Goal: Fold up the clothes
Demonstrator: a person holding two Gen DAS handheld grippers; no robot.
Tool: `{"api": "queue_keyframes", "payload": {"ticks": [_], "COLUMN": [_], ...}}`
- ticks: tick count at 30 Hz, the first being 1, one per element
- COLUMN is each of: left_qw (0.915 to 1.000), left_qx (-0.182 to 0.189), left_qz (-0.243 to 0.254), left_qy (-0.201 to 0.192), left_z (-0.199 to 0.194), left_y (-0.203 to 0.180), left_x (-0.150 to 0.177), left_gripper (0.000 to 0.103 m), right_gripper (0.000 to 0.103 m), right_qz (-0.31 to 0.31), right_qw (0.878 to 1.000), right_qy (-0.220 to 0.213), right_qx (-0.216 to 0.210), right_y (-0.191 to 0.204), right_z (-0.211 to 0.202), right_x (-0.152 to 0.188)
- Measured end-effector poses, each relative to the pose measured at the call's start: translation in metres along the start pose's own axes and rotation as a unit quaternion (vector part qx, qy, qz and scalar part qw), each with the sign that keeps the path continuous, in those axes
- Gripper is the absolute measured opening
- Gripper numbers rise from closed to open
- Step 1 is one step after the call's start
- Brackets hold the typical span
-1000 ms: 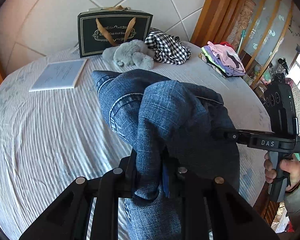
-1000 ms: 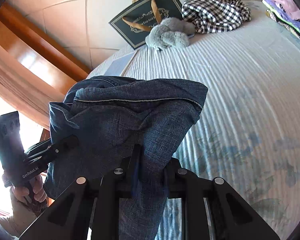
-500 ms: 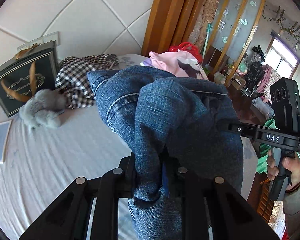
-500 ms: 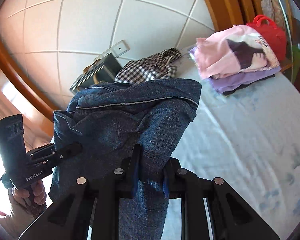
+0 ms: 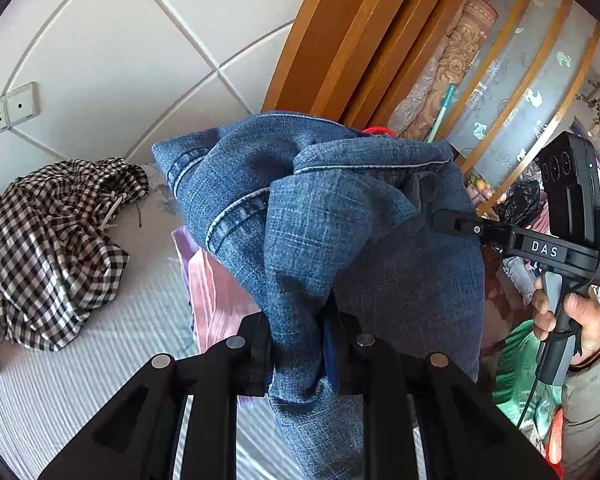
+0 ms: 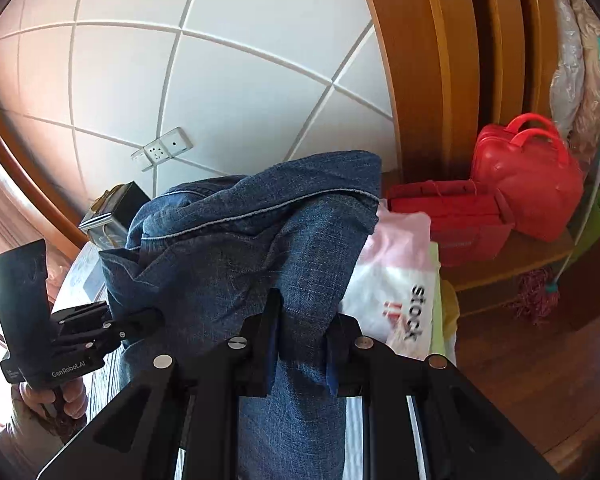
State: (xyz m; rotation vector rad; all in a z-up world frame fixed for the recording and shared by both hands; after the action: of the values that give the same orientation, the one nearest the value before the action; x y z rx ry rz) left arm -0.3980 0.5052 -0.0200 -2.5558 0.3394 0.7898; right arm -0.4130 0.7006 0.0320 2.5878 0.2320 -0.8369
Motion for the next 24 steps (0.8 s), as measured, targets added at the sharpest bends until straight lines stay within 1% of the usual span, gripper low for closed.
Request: {"api": "queue_keyframes", "payload": {"ticks": [3,5,6,7,8,9,10,12,14,16,17,18,19,20,22,23,24], "left_qw": [0.9995,0.9974,0.9954,0.9927,0.9895,0.9879,0.9870,0.9870,0.9846,0.9795,0.9782,0.9769,0.9776,0.9783,0.9834,0.9865,0.9879], "left_qx": [-0.022,-0.062,-0.088,-0.114,-0.138,-0.149,-0.155,-0.156,-0.172,-0.199,-0.205,-0.210,-0.206,-0.201,-0.173,-0.156,-0.149], "left_qz": [-0.015,-0.021,-0.020,-0.020,-0.020,-0.025,-0.030,-0.028,-0.009,0.019,0.030,0.040,0.044,0.047,0.046,0.043,0.035], "left_qy": [0.016,0.030,0.033,0.036,0.038,0.035,0.032,0.028,0.028,0.021,0.010,-0.002,-0.011,-0.021,-0.029,-0.026,-0.023], "left_z": [0.044,0.078,0.091,0.104,0.116,0.122,0.124,0.123,0.114,0.099,0.088,0.078,0.068,0.058,0.041,0.036,0.031], "left_y": [0.011,0.026,0.035,0.044,0.053,0.060,0.065,0.067,0.061,0.048,0.040,0.031,0.024,0.017,0.003,-0.003,-0.008], "left_x": [-0.018,-0.021,-0.020,-0.019,-0.018,-0.017,-0.017,-0.016,-0.014,-0.013,-0.011,-0.010,-0.007,-0.004,0.003,0.007,0.012], "left_gripper": [0.020,0.035,0.042,0.059,0.072,0.079,0.087,0.088,0.088,0.088,0.088,0.088,0.088,0.088,0.088,0.088,0.088], "right_gripper": [0.018,0.021,0.027,0.036,0.041,0.049,0.054,0.059,0.066,0.078,0.081,0.088,0.092,0.094,0.103,0.103,0.103], "right_qz": [-0.002,0.011,0.019,0.020,0.022,0.022,0.020,0.027,0.035,0.020,0.009,0.002,-0.002,-0.007,-0.014,-0.017,-0.021], "right_qw": [1.000,0.999,0.999,0.999,0.998,0.997,0.997,0.997,0.998,0.997,0.996,0.996,0.996,0.996,0.995,0.995,0.995], "right_qy": [0.022,0.036,0.040,0.041,0.042,0.041,0.033,0.021,0.012,-0.002,-0.013,-0.023,-0.032,-0.041,-0.048,-0.051,-0.050], "right_qx": [-0.004,0.002,0.014,0.030,0.046,0.060,0.065,0.062,0.058,0.078,0.085,0.087,0.086,0.085,0.087,0.087,0.086], "right_y": [-0.027,-0.048,-0.058,-0.067,-0.076,-0.083,-0.085,-0.090,-0.091,-0.084,-0.079,-0.073,-0.068,-0.062,-0.048,-0.041,-0.033], "right_z": [0.041,0.074,0.091,0.105,0.118,0.131,0.136,0.138,0.131,0.116,0.105,0.095,0.086,0.077,0.061,0.054,0.049], "right_x": [-0.022,-0.028,-0.027,-0.025,-0.023,-0.020,-0.017,-0.015,-0.016,-0.017,-0.015,-0.013,-0.009,-0.005,0.008,0.014,0.023]}}
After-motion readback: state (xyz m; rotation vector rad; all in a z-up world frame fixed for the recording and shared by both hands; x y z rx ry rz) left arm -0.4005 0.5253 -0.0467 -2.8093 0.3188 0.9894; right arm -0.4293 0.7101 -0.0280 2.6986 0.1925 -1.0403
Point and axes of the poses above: each gripper's, at about its wrist camera, not at the fingertips, and z roughly the way its jaws point, y to its left, x to its underside, the point moved 2 cm from there along z, roughly the way its jaws point, and after that the axes turned 1 degree about -x, right-handed, at the moved point
